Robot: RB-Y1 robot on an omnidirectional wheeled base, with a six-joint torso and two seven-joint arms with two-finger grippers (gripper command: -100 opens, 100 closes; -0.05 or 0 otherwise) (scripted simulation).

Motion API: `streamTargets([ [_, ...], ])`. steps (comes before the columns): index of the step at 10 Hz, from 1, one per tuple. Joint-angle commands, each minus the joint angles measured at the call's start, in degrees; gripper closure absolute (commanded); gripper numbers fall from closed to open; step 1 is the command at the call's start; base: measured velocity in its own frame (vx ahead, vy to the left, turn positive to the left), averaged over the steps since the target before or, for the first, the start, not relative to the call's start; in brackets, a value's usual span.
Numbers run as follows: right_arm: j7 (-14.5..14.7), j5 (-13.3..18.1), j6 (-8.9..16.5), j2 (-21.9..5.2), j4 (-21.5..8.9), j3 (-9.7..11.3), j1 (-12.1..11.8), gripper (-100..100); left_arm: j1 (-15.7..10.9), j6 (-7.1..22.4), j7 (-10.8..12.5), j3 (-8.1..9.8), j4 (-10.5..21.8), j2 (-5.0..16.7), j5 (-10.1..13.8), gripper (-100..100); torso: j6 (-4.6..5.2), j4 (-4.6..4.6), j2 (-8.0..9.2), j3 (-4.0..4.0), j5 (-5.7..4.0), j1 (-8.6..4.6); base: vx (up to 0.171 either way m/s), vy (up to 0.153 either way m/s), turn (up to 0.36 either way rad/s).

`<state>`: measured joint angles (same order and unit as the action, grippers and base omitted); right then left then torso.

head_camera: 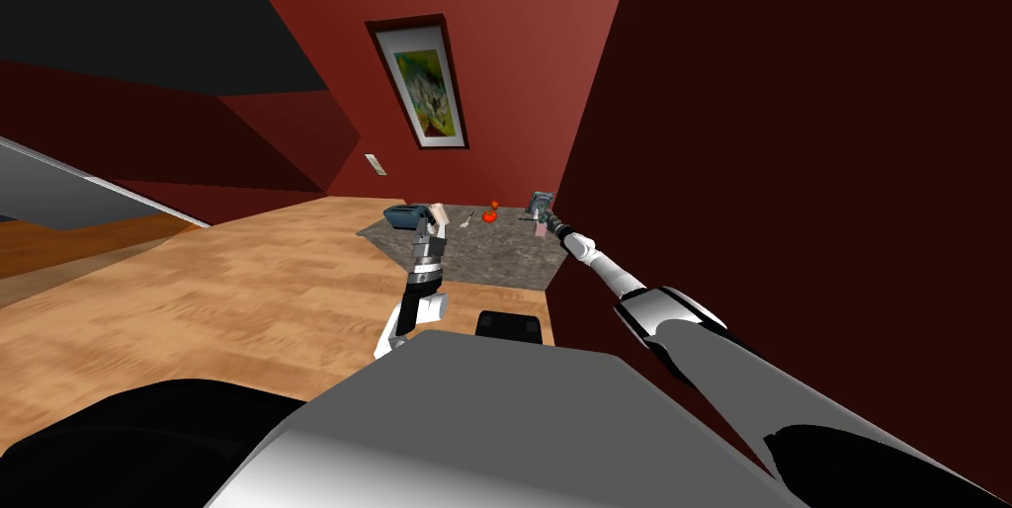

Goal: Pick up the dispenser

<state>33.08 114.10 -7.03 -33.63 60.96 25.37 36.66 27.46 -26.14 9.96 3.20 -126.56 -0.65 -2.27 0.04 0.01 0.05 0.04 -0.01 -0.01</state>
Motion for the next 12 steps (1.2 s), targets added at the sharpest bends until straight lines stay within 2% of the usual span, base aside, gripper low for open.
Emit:
streamTargets([
  [1,0.0,0.0,0.0,0.0,0.0,0.0,0.0,-100,0.0,0.0,0.0,0.00,0.0,0.0,0.0,0,0.00,0.00,0.00,0.00,0.00,0.00,-0.007,-0.004,-0.001],
  [2,0.0,0.2,0.0,0.0,0.0,0.0,0.0,0,0.0,0.0,0.0,0.00,0.0,0.0,0.0,0,-0.01,0.00,-0.02,-0.01,0.00,0.02,0.000,0.000,0.000],
  [3,0.0,0.2,0.0,0.0,0.0,0.0,0.0,-100,0.0,0.0,0.0,0.00,0.0,0.0,0.0,0,-0.01,-0.01,-0.04,-0.02,0.00,0.03,0.000,0.000,0.000],
  [4,0.0,0.2,0.0,0.0,0.0,0.0,0.0,100,0.0,0.0,0.0,0.00,0.0,0.0,0.0,0,-0.01,-0.01,-0.05,-0.03,0.00,0.03,0.000,0.000,0.000],
  [8,0.0,0.2,0.0,0.0,0.0,0.0,0.0,100,0.0,0.0,0.0,0.00,0.0,0.0,0.0,0,-0.01,-0.01,-0.05,-0.03,0.01,0.03,0.000,0.000,0.000],
  [9,0.0,0.2,0.0,0.0,0.0,0.0,0.0,0,0.0,0.0,0.0,0.00,0.0,0.0,0.0,0,-0.01,-0.01,-0.05,-0.03,0.01,0.03,0.000,0.000,0.000],
  [10,-0.3,-0.2,-2.0,-1.5,-1.4,-0.8,0.5,-100,0.0,0.0,0.0,0.00,0.0,0.0,0.0,0,-0.01,-0.01,-0.05,-0.03,0.01,0.03,0.029,0.100,-0.043],
  [12,-0.6,-0.5,-3.8,-2.7,-2.6,-1.4,0.8,-100,0.0,0.0,0.0,-0.01,0.0,0.0,0.0,0,-0.02,-0.04,-0.16,-0.09,0.12,0.56,0.022,0.152,-0.045],
])
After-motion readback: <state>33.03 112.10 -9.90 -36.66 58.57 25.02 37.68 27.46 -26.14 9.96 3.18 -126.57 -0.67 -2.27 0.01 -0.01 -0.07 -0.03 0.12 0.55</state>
